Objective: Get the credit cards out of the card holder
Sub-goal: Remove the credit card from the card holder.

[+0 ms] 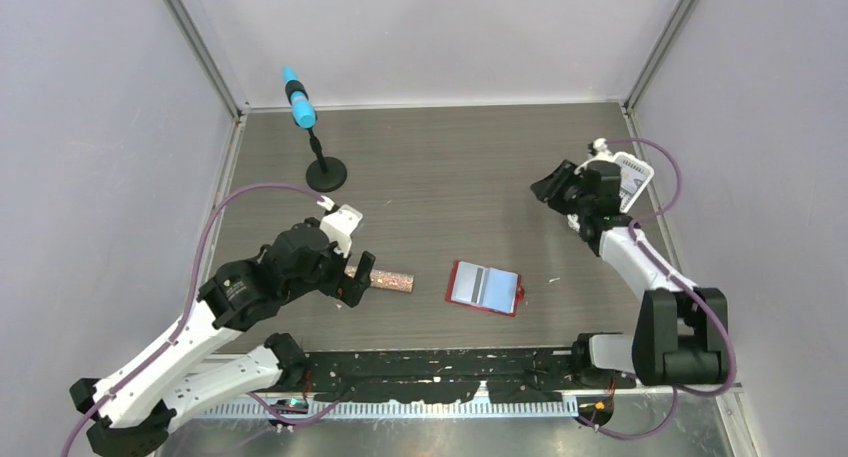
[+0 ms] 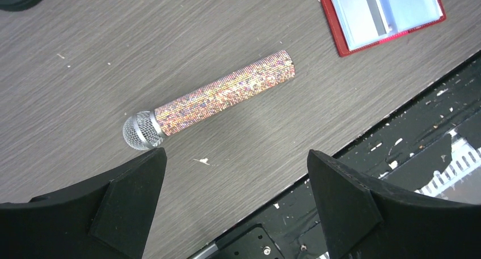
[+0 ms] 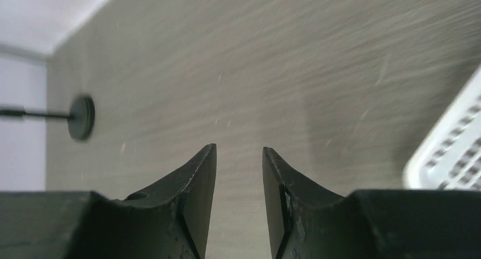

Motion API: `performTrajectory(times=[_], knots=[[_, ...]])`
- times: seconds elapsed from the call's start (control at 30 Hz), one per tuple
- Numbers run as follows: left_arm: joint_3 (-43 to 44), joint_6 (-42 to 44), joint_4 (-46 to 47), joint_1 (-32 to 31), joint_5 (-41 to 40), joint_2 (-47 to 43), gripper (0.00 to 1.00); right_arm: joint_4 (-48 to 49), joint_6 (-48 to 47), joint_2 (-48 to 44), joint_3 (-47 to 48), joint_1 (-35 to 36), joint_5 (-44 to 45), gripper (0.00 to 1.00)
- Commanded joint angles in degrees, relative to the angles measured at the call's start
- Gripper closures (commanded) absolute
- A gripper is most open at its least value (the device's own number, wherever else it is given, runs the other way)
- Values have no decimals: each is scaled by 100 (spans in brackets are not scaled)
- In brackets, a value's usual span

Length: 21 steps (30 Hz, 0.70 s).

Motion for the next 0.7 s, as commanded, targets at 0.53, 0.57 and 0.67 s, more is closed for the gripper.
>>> performTrajectory(times=[0.53,0.57,0.67], knots=[[-61,-30,200,58,-739,-358,1,-2847,1796,-872,-85,5077,3701,42],[-62,-30,206,58,-747,-359,1,-2887,1973,-660,52,5347,3803,41],[-64,-30,202,54,-758,-349,1,-3074,2222,-34,353,5809,4046,39]])
